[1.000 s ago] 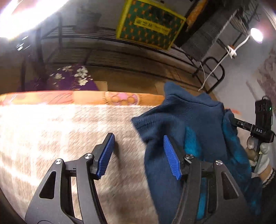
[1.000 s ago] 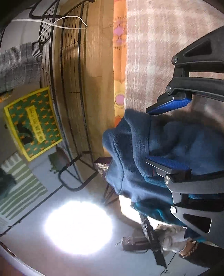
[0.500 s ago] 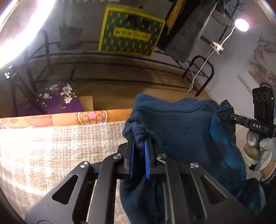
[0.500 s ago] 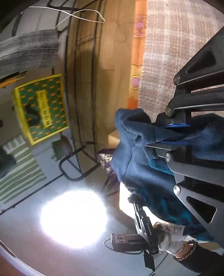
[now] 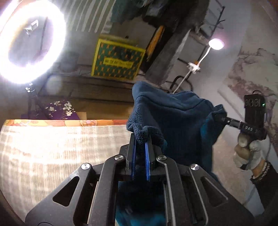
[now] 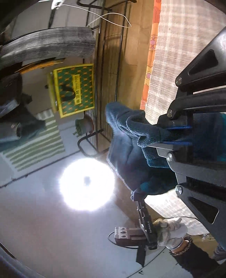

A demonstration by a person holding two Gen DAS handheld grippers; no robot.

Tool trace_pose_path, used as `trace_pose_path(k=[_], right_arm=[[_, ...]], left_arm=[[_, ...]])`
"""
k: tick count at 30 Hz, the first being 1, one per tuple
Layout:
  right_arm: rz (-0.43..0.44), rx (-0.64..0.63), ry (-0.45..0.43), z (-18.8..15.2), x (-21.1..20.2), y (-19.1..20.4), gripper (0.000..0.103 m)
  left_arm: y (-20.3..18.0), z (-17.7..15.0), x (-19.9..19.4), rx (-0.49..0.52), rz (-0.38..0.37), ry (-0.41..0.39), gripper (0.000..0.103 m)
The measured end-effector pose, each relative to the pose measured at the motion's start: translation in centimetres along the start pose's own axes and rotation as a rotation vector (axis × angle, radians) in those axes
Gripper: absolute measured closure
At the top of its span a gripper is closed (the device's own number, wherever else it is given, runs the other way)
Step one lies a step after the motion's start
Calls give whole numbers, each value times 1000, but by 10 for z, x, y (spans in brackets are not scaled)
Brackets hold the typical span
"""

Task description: Fold large clothes

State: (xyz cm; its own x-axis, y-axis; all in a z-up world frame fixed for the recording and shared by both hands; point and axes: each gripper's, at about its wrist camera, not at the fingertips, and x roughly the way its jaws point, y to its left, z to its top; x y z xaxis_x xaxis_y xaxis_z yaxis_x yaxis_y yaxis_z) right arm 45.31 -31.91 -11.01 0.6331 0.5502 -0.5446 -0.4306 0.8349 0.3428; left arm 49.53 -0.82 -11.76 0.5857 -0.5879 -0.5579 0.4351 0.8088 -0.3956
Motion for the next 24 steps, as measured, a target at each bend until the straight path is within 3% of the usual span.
trace_pose_path(k=[8,18,21,24], right_arm=[[1,-49,-4,-63,-80,75,96],[-48,-70,60,-189,-112,120,94],[-109,-104,83,-215,-121,129,87],[-91,-78,77,-224,-145,131,68]], left_arm=[[-48,-75,-80,52,-14,11,97],[-56,-188,-111,70,51,150,97],[-57,-210,-126,80,53,180,97],[-51,-215,-148,24,57,165,96]])
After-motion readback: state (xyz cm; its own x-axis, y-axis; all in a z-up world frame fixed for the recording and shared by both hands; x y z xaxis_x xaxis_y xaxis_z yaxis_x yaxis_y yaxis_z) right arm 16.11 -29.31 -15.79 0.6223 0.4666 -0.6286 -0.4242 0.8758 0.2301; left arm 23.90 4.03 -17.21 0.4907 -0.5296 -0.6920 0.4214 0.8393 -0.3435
